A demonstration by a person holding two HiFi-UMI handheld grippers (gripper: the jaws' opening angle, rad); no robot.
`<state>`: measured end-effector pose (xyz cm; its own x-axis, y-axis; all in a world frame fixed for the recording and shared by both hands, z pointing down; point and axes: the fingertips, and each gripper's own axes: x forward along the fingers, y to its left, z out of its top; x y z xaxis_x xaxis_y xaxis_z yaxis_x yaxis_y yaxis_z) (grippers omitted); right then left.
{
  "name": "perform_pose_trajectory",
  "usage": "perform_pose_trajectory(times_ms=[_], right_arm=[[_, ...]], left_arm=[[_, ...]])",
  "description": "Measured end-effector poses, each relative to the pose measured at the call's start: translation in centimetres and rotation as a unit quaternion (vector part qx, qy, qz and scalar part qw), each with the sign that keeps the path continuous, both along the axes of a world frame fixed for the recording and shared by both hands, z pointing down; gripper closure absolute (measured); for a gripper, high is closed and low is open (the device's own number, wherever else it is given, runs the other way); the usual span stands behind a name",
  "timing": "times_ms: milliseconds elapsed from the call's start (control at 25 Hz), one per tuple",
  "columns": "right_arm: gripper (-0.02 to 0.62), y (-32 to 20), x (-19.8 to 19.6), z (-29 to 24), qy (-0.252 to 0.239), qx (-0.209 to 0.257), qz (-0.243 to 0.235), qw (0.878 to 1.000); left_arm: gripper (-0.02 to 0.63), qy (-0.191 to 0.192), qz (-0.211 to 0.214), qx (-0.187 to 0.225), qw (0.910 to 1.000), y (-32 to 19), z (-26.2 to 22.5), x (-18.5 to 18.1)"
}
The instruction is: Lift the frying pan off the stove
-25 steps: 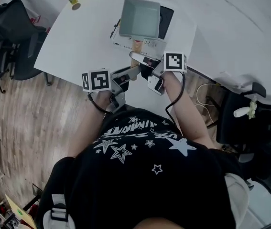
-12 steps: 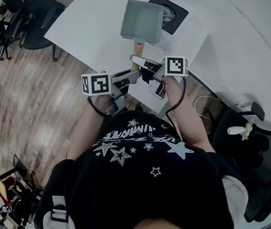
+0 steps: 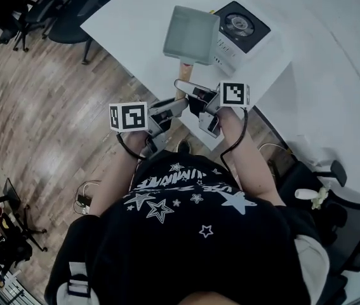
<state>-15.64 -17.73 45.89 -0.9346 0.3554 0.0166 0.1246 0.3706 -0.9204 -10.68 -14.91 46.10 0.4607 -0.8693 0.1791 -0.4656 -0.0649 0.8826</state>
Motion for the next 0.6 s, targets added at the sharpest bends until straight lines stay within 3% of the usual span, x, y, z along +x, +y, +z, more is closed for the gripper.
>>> perform_pose_trajectory(times_ms=[320,600], right_arm=[[0.442,4.7,0.0,-0.4,0.010,0.009,-0.035,0.999],[0.442,11.0,1.6,-1.1,-0.012,0.016,-0.059,0.998]], left_arm=[[0.462,0.017,-0.036,0.007,0.9992,4.2,-0.5,0.3],[0.462,0.028,-0.058,0.013,0.9978,10.1,-0.6,2.2]])
